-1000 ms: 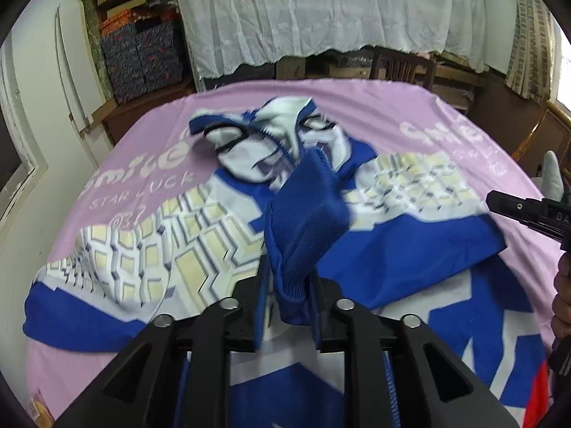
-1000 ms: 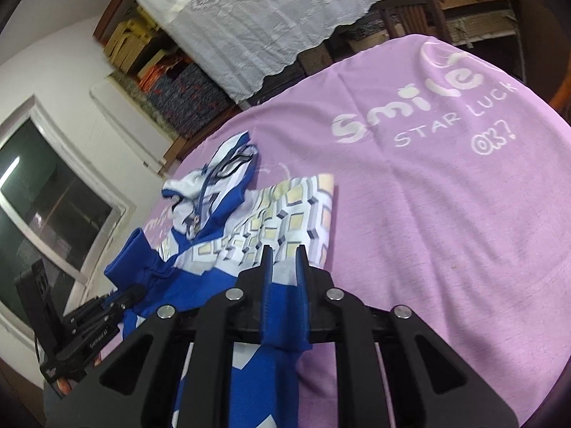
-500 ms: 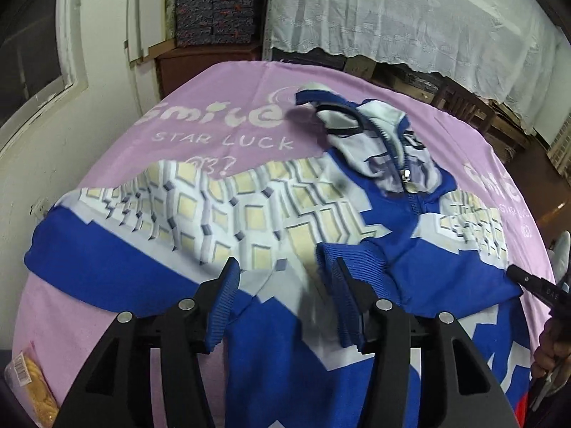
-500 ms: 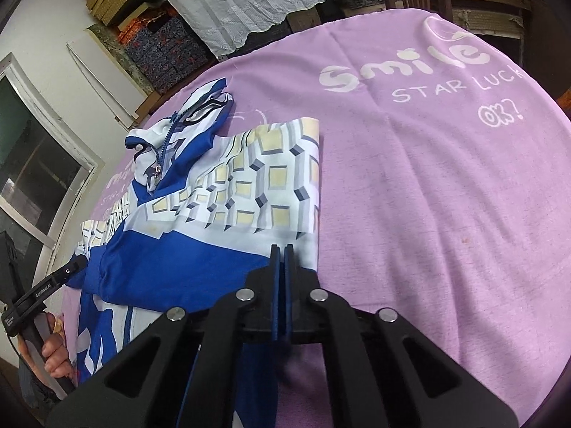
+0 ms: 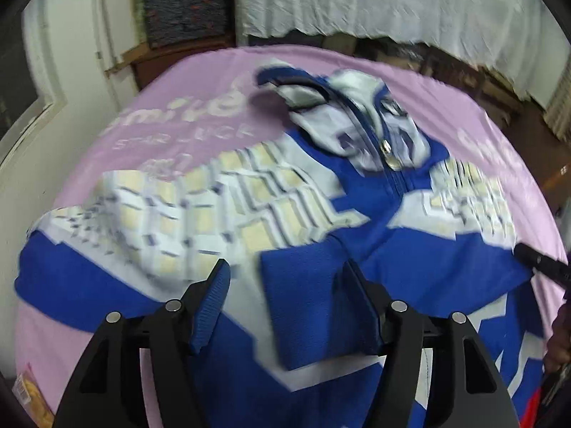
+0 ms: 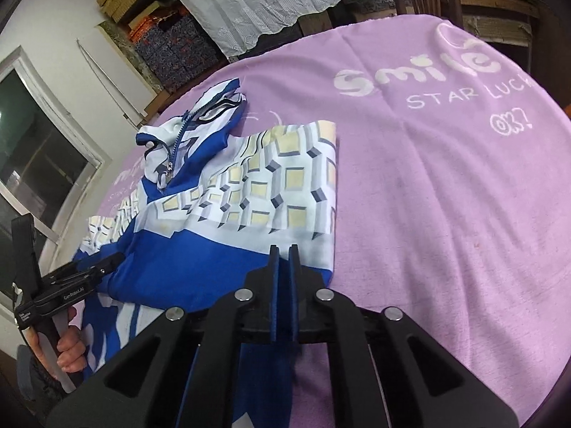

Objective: Fold large clothes
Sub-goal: 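Grasp the other blue sleeve with the left tool and lift it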

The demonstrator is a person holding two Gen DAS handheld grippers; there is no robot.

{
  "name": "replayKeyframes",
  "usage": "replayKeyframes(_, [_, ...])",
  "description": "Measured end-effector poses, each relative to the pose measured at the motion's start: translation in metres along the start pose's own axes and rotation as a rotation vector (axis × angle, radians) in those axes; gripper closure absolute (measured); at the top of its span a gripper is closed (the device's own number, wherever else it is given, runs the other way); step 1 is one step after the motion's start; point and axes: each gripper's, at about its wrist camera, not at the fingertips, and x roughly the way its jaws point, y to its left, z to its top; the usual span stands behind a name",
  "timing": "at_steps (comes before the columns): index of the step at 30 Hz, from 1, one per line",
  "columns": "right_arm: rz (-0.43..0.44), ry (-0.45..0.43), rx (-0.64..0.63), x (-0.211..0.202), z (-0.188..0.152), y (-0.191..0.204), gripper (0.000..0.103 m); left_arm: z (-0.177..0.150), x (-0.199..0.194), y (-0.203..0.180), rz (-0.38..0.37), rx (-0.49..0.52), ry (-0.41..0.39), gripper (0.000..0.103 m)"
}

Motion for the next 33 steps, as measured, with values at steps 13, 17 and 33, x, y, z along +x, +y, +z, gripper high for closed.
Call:
replayKeyframes(13, [0.039, -0.054, 0.060, -0.020, 0.002, -0.007, 0.070, -0.048, -0.056, 0.169, 0.036, -0.573, 0.017, 0.031])
replayKeyframes(17, [0.038, -0.063, 0.076, -0.022, 0.002, -0.010, 0.070, -0.061, -0.048, 0.188, 0.028, -0.681, 0.036, 0.031])
replayKeyframes(33, [0.038, -0.053, 0.135, -0.020, 0.001, -0.022, 0.061, -0.043, -0.025, 0.242, 0.028, -0.913, -0.095, 0.082])
